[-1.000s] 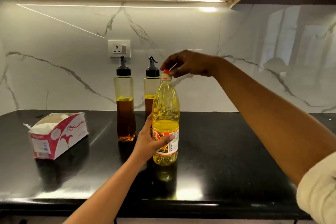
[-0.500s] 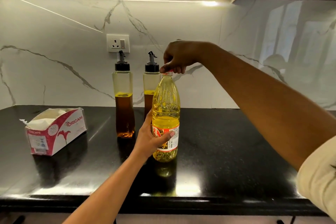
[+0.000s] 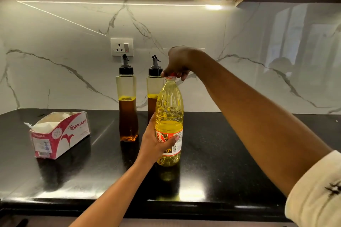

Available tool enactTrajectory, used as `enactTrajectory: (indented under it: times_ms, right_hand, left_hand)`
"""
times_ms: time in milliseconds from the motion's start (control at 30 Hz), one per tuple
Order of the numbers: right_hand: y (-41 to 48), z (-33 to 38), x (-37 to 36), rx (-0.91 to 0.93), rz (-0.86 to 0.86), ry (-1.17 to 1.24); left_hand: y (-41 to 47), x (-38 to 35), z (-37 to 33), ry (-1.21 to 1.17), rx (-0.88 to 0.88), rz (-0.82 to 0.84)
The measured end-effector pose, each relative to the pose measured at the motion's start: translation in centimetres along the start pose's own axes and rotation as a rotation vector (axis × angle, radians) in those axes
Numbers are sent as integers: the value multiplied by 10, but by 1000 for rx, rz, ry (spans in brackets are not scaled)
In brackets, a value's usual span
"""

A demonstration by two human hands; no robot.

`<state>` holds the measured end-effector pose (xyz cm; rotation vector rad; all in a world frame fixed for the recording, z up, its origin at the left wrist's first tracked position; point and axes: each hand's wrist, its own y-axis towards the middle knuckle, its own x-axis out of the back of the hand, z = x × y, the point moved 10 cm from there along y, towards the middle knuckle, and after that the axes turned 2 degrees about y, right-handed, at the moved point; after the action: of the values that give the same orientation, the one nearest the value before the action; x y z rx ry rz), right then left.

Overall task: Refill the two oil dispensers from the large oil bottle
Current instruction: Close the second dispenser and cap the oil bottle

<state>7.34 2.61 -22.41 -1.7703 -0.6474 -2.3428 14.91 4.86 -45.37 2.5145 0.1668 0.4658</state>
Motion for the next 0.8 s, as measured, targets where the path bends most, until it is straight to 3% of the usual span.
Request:
enactTrajectory:
  times_ms: [133,333,467,533,800]
  right_hand:
    - [-6,-3,-3,-25,-18,53]
    - [-60,-67,-45,-22,-151,542]
    - [-97,-95,-154,-61,158,557]
    - [-108,-95,-188,-42,204,584]
    - [-96,-115,-218,-65,23,804]
  left_hand:
    - [-1,1,-1,5,4,-6]
    - [-5,-5,7,-83,75,90]
    - [-14,-4,22,-116,167,157]
    - [-20,1,31,-90,199,177]
    - [-15,-10,49,-180,327,191]
